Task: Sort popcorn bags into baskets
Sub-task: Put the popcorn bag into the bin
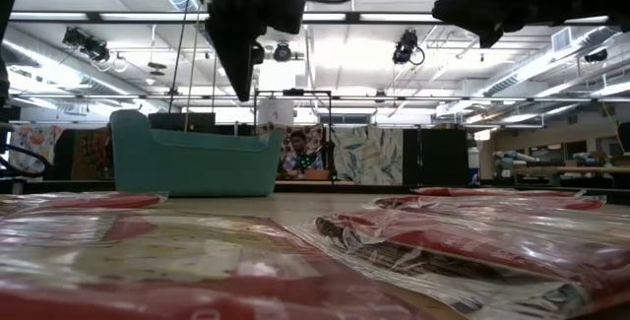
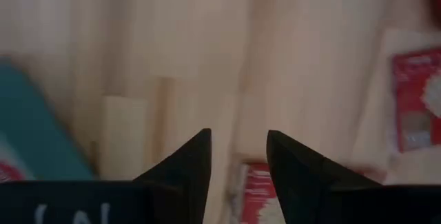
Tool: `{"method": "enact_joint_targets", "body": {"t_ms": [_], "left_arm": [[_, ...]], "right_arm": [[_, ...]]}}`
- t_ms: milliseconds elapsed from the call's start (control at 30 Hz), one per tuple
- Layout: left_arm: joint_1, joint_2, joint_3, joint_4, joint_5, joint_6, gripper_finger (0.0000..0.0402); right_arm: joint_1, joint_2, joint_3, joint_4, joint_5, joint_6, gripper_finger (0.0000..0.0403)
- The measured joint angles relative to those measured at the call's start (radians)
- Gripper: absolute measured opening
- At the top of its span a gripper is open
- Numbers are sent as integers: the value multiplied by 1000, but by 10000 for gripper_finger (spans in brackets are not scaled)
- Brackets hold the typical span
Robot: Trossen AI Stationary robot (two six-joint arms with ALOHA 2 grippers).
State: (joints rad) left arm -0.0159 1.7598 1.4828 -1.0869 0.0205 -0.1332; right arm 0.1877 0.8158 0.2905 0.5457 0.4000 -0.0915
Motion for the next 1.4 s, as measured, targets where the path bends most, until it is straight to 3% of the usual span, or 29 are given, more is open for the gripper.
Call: {"method": "enact_joint_targets", "body": {"t_ms": [167, 300, 667, 833, 933, 1167, 1300, 1400], "left_arm": [[-89, 14, -2, 78, -160, 27, 144], [-121, 31, -2, 212, -274, 142, 144], [-132, 149, -1, 536, -234, 305, 144], [-136, 217, -2, 555, -217, 379, 144], [-131, 241, -2, 565, -149, 411, 143], [-121, 241, -10, 632, -117, 451, 142], [-121, 232, -121, 792, -127, 468, 141], [-121, 222, -199, 887, -132, 462, 141]], "right_arm": [[-32, 0, 0, 1, -9, -11, 91], [-52, 0, 0, 1, -24, 8, 91], [-59, 49, 3, -63, 12, 46, 91], [-52, 50, 101, -381, 23, 179, 91], [-25, 104, 163, -579, 31, 295, 91], [70, 286, 260, -818, -22, 423, 91], [126, 365, 362, -1053, -76, 514, 91], [170, 409, 419, -1136, -87, 541, 91]]}}
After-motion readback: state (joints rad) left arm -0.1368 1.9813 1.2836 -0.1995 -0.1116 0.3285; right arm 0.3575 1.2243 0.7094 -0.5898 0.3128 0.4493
